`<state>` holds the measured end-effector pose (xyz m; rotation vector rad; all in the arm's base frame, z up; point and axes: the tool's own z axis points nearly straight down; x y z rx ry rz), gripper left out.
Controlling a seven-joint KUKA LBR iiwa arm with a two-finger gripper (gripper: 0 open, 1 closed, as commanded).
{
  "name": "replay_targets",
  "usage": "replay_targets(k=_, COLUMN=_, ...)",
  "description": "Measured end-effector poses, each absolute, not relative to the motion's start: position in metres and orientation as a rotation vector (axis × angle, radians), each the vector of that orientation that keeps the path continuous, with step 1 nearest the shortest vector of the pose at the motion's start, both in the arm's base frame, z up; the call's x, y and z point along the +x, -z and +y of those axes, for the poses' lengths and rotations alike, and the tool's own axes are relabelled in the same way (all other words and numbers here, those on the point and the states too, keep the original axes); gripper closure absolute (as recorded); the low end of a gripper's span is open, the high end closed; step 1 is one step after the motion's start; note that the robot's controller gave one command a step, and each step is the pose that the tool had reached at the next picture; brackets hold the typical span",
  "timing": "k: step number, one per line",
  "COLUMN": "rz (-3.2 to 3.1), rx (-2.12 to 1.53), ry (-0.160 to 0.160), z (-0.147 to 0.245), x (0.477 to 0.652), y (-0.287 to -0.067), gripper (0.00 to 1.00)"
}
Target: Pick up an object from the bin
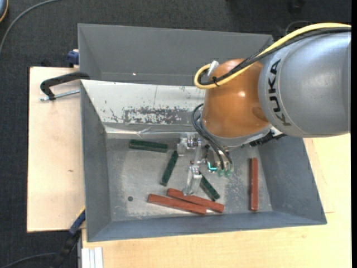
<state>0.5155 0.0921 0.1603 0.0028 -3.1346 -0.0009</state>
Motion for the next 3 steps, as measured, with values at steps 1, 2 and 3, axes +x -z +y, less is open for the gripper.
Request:
replay_targets(k=1, rz=-3.012, rx=0.899, ry=0.003, z=0.096, x=0.557, y=-0.069, gripper=0.00)
replay_targets(k=2, rz=-3.014, rx=0.897, ry=0.003, z=0.096, x=0.557, y=-0.071, gripper=1.00)
replay_targets(k=3, rz=-3.052, rx=0.808, ry=-0.002, z=0.083, x=0.560, y=-0.231, gripper=1.00)
